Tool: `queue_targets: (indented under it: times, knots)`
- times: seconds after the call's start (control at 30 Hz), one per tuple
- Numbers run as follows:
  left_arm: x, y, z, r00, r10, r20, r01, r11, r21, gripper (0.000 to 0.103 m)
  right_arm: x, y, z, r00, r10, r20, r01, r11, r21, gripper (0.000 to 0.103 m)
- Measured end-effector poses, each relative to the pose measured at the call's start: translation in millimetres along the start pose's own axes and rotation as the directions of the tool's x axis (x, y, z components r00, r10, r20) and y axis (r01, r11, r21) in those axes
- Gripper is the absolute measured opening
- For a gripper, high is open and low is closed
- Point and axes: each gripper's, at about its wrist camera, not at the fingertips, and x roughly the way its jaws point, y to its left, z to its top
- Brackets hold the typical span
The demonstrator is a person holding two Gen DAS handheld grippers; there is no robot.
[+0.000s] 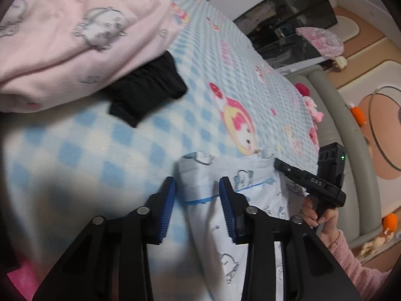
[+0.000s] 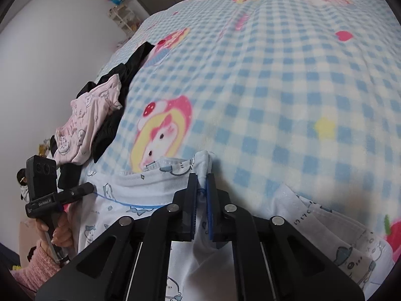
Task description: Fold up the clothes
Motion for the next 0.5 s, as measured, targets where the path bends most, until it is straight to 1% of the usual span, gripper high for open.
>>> queue_targets:
  times: [0.03,0.07,0.13,0.23,0.27,0.3,0.33,0.37,0.4,0.43,0.47,0.5]
  knots:
    - [0,-4,0,1.0,0.015,0.004,-0.015,1.0,0.012,0.01,-2,1,0,1.0,-0.006,0.009,0.006,1.0,-0.002,0.005]
    - [0,-7,0,1.0,0.03,0.009,-0.03,0.999,0.023,0.006,-5,3,0,1.0,-0.016,0.022,0.016,1.0,-0.011,0.004]
    - [-2,-15,0,0.998,0.06,0.023,-0.061,0.997,0.049,0.005,-12,10,1,0.998,-0.046,0.05,0.047,0.998,-0.036,0.004]
    - [-22,-42,3,0.99,0.103,0.098,-0.115,0.985,0.125,0.005,-22,22,2,0.989,-0.11,0.099,0.121,0.987,-0.105,0.004]
    - [-26,-52,4,0.984,0.131,0.12,-0.149,0.976,0.158,0.006,-24,26,2,0.984,-0.136,0.114,0.15,0.98,-0.128,0.004]
    - [-29,-61,5,0.977,0.158,0.14,-0.183,0.965,0.19,0.01,-26,29,2,0.979,-0.16,0.129,0.179,0.972,-0.151,0.004]
    - [-28,-66,5,0.972,0.184,0.145,-0.212,0.953,0.216,0.011,-27,32,2,0.972,-0.184,0.144,0.208,0.963,-0.171,0.004]
    - [-23,-65,5,0.968,0.206,0.142,-0.236,0.942,0.238,0.025,-25,28,3,0.968,-0.206,0.142,0.228,0.959,-0.165,0.004]
    - [-17,-62,5,0.966,0.224,0.132,-0.251,0.936,0.248,0.036,-22,25,4,0.964,-0.228,0.14,0.249,0.955,-0.16,0.004]
    - [-9,-50,6,0.97,0.221,0.098,-0.238,0.946,0.22,0.052,-19,22,4,0.959,-0.249,0.138,0.269,0.951,-0.154,0.004]
    - [-1,-37,6,0.975,0.212,0.065,-0.22,0.958,0.185,0.051,-16,18,5,0.954,-0.268,0.134,0.287,0.946,-0.149,0.004]
    - [4,-24,5,0.983,0.18,0.037,-0.183,0.975,0.128,0.05,-11,14,5,0.959,-0.261,0.108,0.275,0.952,-0.136,0.004]
